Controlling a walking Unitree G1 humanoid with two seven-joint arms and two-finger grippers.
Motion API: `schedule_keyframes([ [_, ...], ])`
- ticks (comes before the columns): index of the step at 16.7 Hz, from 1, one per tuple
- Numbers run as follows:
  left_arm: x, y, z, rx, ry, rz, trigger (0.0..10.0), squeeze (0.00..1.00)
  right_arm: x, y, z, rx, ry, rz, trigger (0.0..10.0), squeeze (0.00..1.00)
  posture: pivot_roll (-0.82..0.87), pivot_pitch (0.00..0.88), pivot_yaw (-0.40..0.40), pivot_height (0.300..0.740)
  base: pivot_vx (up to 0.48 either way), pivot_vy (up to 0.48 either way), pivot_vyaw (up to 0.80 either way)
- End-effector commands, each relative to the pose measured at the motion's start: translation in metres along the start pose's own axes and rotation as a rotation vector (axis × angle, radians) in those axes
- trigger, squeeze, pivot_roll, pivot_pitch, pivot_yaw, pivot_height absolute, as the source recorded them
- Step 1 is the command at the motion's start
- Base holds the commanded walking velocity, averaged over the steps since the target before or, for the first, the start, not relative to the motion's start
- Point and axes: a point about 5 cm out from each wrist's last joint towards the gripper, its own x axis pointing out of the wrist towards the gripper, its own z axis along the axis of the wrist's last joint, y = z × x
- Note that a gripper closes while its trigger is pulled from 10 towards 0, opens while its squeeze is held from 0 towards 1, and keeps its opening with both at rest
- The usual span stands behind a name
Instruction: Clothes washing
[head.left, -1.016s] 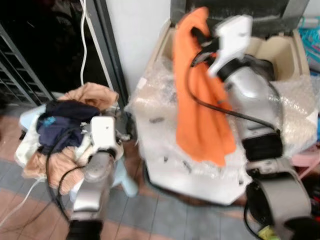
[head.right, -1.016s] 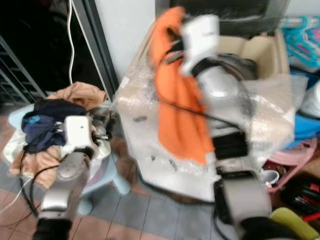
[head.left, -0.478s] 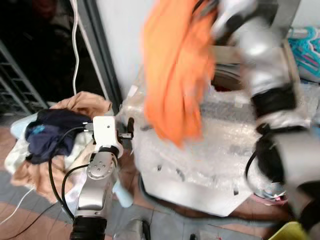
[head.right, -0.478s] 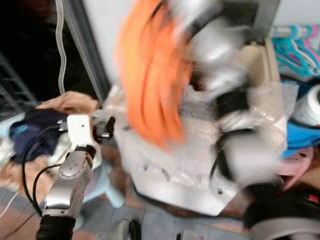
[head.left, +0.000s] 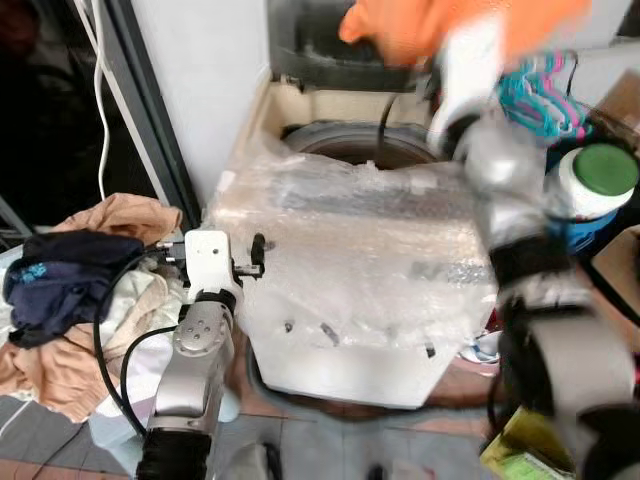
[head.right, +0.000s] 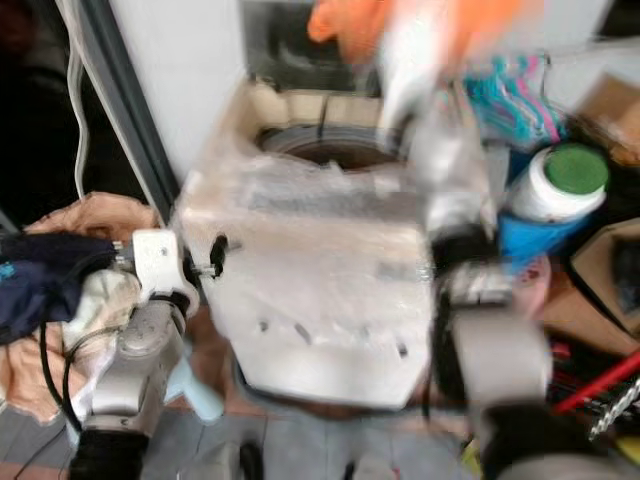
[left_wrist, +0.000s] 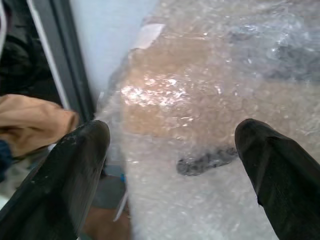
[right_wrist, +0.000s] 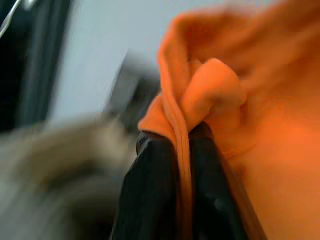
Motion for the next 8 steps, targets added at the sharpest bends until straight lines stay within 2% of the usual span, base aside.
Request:
schedule_keyframes([
  [1,-0.001,0.004,-0.003,0.015,0.018,0.016,10.0,0.00,0.000,0.011,0.003,-0.008,0.013,0.100,10.0,0.00,-0.06,0.000,0.060,0.740,0.000,0.000,0.00],
  [2,-0.001,0.004,-0.003,0.015,0.022,0.016,10.0,0.00,-0.003,0.014,-0.004,0.002,0.045,0.116,10.0,0.00,-0.06,0.000,0.060,0.740,0.000,0.000,0.00],
  [3,0.000,0.002,-0.002,0.021,0.018,0.006,10.0,0.00,-0.016,0.020,-0.022,-0.002,0.106,0.150,10.0,0.00,-0.06,0.000,0.060,0.740,0.000,0.000,0.00],
  [4,0.001,0.002,-0.002,0.022,0.016,0.003,10.0,0.00,-0.024,0.020,-0.029,0.026,0.141,0.150,10.0,0.00,-0.06,0.000,0.060,0.740,0.000,0.000,0.00],
  [6,0.001,0.002,-0.002,0.022,0.017,0.004,10.0,0.00,-0.030,0.015,-0.032,0.071,0.154,0.112,10.0,0.00,-0.07,0.000,0.061,0.740,0.000,0.000,0.00],
  [7,0.001,0.002,-0.002,0.022,0.017,0.004,10.0,0.00,-0.031,0.011,-0.027,0.130,0.119,0.084,10.0,1.00,-0.07,0.000,0.062,0.740,0.000,0.000,0.00],
  [8,0.002,0.001,-0.002,0.023,0.015,0.001,10.0,0.00,-0.031,0.008,-0.020,0.145,0.077,0.060,10.0,1.00,-0.07,0.000,0.061,0.740,0.000,0.000,0.00],
])
